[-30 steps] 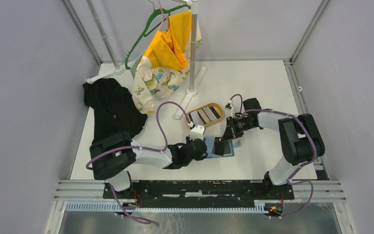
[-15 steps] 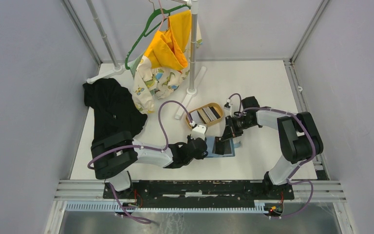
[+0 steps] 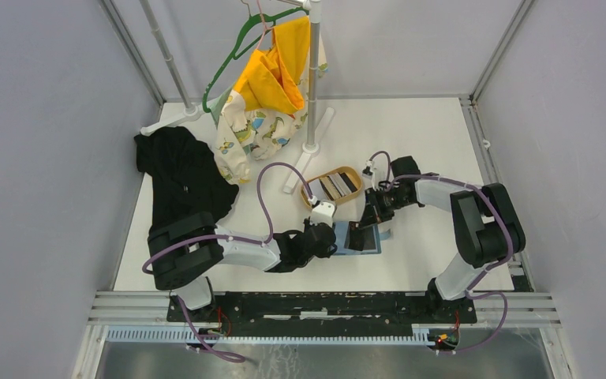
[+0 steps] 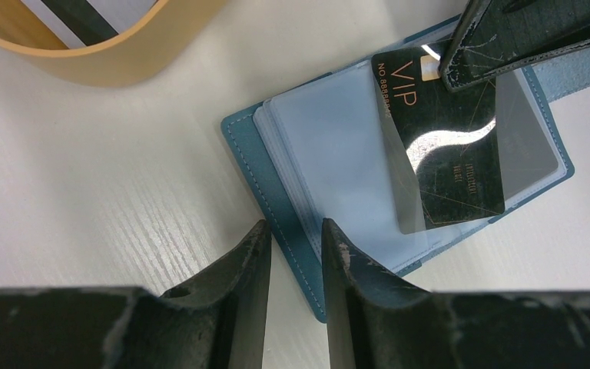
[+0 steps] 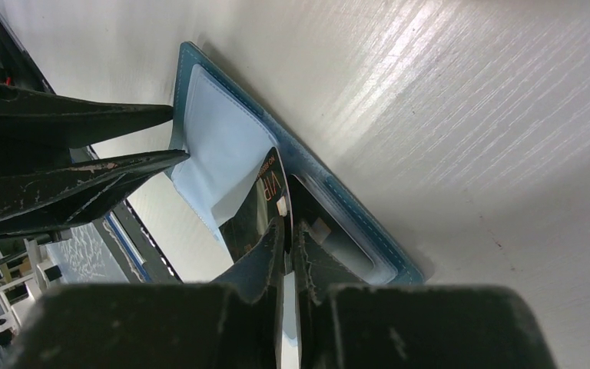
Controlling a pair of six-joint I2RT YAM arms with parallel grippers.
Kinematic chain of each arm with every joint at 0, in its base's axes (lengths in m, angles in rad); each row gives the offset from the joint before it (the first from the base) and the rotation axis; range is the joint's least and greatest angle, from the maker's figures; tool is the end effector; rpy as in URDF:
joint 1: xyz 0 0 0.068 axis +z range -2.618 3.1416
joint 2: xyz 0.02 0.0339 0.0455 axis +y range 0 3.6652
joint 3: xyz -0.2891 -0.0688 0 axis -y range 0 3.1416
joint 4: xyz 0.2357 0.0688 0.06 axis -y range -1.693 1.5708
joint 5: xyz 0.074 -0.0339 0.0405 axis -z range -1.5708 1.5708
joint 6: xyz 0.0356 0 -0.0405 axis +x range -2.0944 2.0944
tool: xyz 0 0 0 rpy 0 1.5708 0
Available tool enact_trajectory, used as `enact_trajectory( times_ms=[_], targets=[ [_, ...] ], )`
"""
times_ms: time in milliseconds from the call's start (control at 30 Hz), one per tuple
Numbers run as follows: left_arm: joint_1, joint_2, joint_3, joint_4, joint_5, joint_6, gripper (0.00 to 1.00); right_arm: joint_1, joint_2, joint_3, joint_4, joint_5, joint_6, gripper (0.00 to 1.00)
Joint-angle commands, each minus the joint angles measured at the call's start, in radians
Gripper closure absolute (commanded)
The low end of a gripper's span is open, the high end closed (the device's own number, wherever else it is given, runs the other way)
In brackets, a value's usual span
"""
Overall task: Put the credit cards into the card holder
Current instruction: Insert the credit card into the card holder.
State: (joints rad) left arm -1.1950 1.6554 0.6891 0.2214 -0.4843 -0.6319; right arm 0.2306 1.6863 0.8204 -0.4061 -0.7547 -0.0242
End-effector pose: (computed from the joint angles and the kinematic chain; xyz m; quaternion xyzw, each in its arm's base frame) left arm 0.1275 -0.2779 0.1702 0.1546 0.8809 -0.1742 0.4119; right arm 0.2681 0.0880 0.1645 -0.1712 0.9049 0.3767 0.1001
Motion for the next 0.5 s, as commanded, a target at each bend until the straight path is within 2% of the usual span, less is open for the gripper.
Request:
enact_trajectory(
  times_ms=[0, 467],
  targets=[
    [0.006, 0.012, 0.025, 0.053, 0.035, 0.055, 0.63, 0.004, -0.022, -0.033, -0.001, 0.15, -0.046, 0.92],
    [0.007, 0.021, 0.029, 0.067, 0.036, 0.075, 0.63, 0.008, -0.03, -0.03, -0.005, 0.112, -0.043, 0.92]
  ],
)
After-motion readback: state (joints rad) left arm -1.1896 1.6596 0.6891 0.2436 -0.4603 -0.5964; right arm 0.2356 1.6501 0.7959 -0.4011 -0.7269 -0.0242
